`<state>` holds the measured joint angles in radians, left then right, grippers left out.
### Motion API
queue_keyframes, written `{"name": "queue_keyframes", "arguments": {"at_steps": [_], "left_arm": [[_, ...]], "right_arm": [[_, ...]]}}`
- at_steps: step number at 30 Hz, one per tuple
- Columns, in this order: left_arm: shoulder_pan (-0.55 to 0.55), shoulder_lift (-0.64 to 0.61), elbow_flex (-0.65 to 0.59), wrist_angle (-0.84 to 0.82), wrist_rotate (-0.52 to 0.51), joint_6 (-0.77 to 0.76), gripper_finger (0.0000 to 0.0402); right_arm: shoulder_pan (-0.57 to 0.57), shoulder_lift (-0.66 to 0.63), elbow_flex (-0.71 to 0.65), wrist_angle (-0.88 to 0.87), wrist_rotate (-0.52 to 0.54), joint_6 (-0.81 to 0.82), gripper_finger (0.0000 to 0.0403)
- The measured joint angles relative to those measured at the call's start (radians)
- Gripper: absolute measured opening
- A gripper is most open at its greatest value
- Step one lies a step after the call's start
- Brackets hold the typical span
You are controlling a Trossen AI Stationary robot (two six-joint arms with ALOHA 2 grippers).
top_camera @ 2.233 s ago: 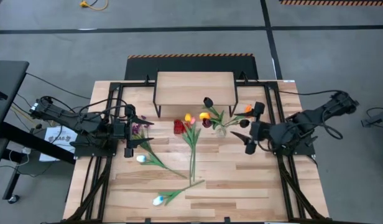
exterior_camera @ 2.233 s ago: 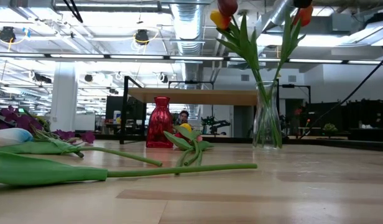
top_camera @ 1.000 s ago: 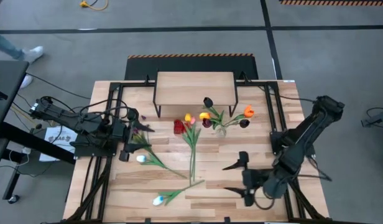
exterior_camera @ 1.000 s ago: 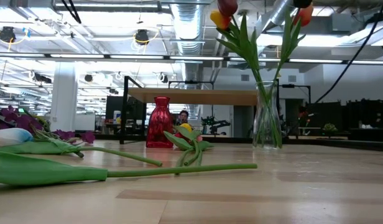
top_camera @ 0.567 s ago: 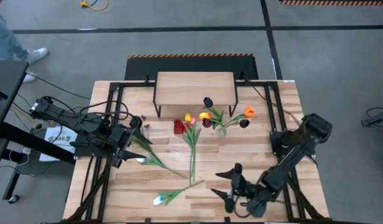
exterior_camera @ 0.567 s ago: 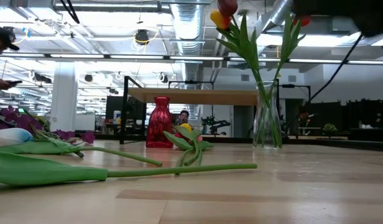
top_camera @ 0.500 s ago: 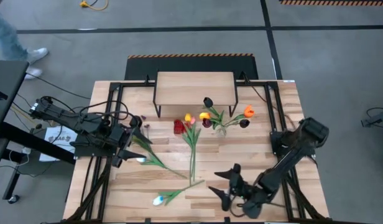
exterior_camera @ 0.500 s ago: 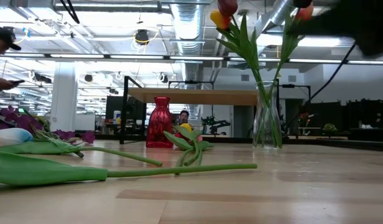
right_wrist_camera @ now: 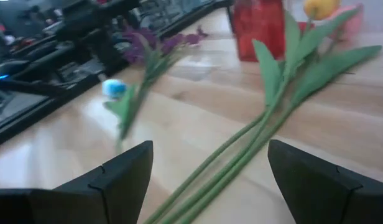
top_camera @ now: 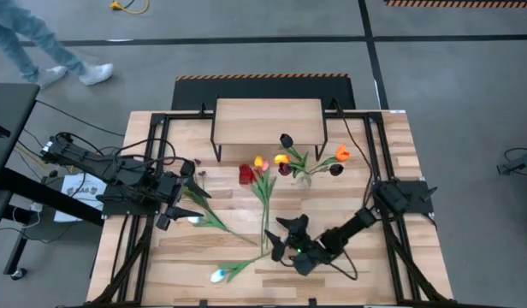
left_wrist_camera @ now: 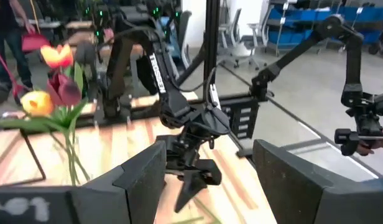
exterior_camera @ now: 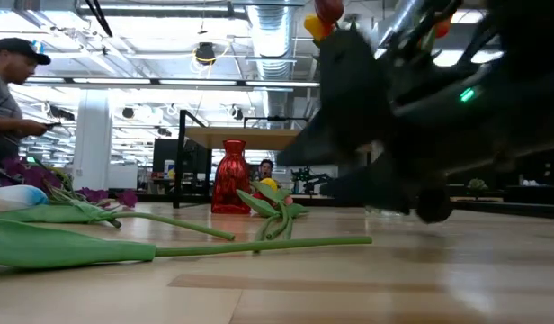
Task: Pick and place flowers into a vace then onto a shelf
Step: Adjust the flowers on the table
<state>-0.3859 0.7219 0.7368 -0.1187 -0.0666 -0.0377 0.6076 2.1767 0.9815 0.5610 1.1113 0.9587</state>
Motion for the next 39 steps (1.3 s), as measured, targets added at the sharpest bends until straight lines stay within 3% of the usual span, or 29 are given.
{"name": "queue_keyframes", "arguments": {"at_steps": [12, 21, 31, 39], "left_arm": [[0.0, -0.019, 0.001, -0.029, 0.062, -0.03, 0.0232], [0.0, -0.017, 0.001, -0.046, 0.057, -0.027, 0.0232], [0.0, -0.018, 0.001, -0.049, 0.053, -0.035, 0.0232], [0.0, -0.018, 0.001, -0.048, 0.052, -0.037, 0.0232]], "right_arm": [[-0.093, 0.057, 0.062, -0.013, -0.061, -0.009, 0.031], [-0.096, 0.039, 0.06, -0.046, -0.109, -0.024, 0.0306], [-0.037, -0.134, 0.174, -0.515, -0.279, -0.249, 0.0286], [-0.065, -0.16, 0.211, -0.568, -0.252, -0.133, 0.0286]]}}
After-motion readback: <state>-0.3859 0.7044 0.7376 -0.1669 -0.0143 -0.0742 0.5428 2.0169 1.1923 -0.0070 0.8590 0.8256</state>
